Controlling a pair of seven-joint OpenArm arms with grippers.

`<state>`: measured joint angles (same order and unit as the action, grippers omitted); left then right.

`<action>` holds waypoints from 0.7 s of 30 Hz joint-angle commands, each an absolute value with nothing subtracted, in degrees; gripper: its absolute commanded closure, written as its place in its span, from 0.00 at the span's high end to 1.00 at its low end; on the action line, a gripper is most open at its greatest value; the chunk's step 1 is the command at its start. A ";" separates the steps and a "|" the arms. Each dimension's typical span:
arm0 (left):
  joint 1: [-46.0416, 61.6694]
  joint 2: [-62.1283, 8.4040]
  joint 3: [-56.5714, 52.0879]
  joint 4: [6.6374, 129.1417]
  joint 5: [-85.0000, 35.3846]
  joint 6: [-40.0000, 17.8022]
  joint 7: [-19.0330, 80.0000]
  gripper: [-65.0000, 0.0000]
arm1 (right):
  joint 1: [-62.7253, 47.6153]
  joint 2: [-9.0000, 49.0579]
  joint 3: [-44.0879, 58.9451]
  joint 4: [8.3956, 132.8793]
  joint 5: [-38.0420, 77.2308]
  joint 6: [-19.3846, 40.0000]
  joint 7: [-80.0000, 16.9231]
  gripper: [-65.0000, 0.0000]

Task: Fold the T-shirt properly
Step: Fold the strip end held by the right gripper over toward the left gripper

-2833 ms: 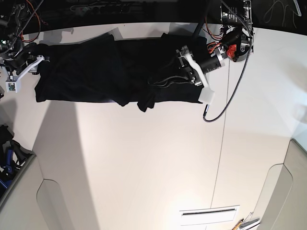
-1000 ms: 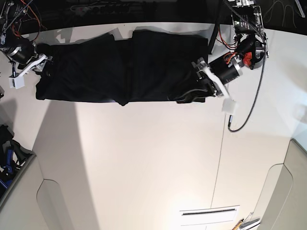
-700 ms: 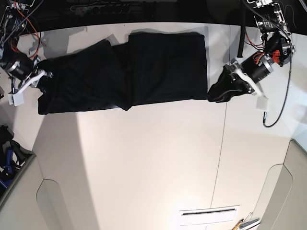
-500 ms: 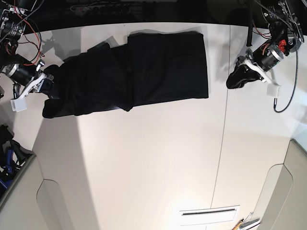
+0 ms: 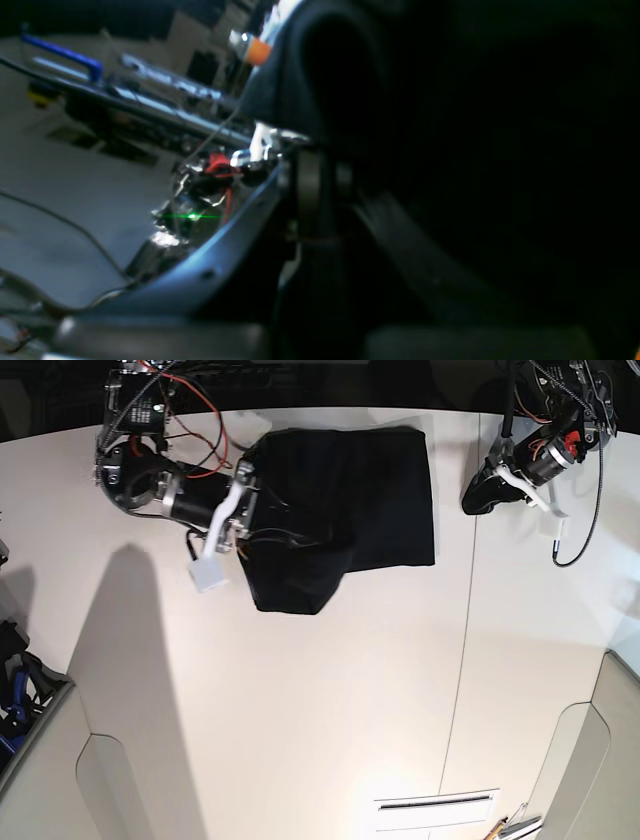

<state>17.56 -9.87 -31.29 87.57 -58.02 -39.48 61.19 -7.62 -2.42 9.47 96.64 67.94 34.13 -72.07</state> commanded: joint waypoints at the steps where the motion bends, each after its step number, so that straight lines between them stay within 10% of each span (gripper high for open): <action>1: 17.47 -10.46 -31.40 88.01 -58.92 -40.00 60.62 0.06 | -7.01 -2.96 7.16 97.62 67.59 34.54 -69.32 0.00; 14: 17.45 -10.48 -31.40 88.01 -59.33 -40.00 60.60 0.06 | -4.58 -3.84 -13.30 97.54 49.67 34.28 -57.39 0.00; 19: 17.45 -10.48 -31.40 88.01 -59.33 -40.00 60.60 0.06 | -4.14 -4.45 -14.92 97.54 49.69 34.28 -57.39 0.46; 21: 17.45 -10.48 -31.40 88.01 -59.77 -40.00 60.60 0.06 | -4.14 -4.82 -14.92 97.54 49.71 34.28 -57.39 0.50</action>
<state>17.45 -10.00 -31.29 87.50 -58.30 -39.48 61.19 -4.82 -4.01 -14.76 96.64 48.25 33.89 -58.57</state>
